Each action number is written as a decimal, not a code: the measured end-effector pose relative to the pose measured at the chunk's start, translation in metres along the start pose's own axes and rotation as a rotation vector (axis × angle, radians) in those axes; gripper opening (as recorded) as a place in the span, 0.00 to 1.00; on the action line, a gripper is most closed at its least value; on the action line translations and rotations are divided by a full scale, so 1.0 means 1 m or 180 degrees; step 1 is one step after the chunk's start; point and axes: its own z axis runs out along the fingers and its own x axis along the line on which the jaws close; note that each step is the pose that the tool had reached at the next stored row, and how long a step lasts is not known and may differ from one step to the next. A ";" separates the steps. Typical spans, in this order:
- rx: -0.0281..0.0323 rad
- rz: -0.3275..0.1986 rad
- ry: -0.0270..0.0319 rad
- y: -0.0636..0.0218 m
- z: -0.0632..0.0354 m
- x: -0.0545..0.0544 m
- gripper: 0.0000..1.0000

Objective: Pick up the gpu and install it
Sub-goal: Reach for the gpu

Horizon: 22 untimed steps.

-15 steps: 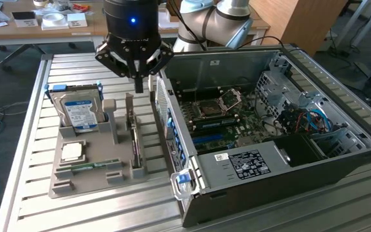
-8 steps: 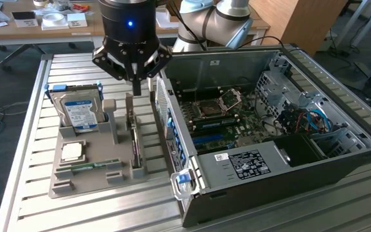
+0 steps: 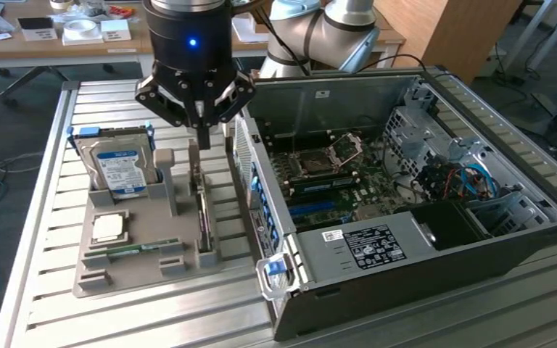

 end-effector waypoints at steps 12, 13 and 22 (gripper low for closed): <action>0.0000 -0.0002 0.0001 -0.0029 0.0006 0.001 0.11; 0.0000 -0.0003 0.0001 -0.0034 0.0007 0.002 0.11; 0.0000 -0.0002 0.0001 -0.0058 0.0008 0.002 0.11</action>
